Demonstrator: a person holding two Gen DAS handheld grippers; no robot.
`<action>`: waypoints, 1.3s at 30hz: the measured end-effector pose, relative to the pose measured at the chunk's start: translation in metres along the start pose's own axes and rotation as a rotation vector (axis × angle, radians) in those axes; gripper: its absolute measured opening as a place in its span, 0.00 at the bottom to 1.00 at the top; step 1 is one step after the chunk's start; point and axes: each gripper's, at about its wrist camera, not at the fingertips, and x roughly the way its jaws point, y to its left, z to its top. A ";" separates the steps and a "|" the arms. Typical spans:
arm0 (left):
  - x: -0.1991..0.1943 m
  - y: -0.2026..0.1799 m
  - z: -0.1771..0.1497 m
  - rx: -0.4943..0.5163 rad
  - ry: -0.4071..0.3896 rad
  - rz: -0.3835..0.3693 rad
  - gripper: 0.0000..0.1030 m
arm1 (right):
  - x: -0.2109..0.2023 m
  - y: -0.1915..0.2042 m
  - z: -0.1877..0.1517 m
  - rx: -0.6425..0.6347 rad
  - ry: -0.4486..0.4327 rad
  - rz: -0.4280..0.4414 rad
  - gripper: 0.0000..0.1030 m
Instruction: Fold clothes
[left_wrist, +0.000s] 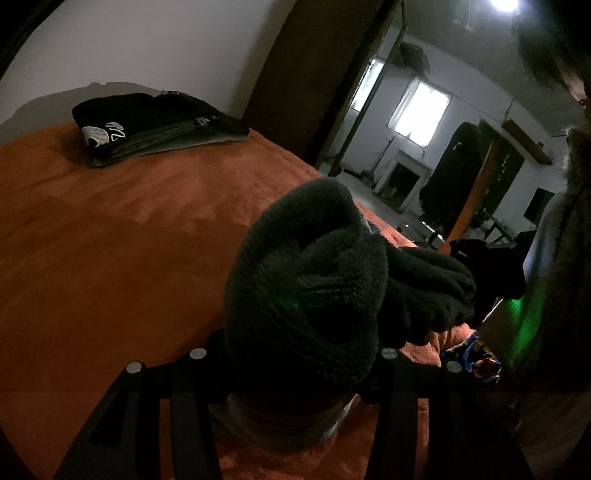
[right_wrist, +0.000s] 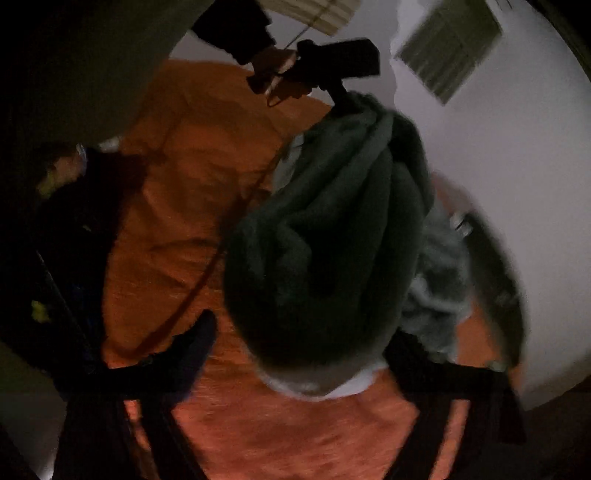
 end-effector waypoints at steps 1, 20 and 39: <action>-0.001 -0.001 -0.001 0.002 -0.001 0.001 0.49 | 0.002 -0.006 0.001 0.008 -0.001 0.007 0.43; 0.028 0.201 -0.051 -1.053 -0.184 -0.013 0.54 | 0.217 -0.374 -0.165 1.577 0.229 0.545 0.73; 0.035 0.084 -0.038 -0.767 -0.179 0.153 0.30 | 0.149 -0.295 -0.162 1.581 0.030 0.541 0.33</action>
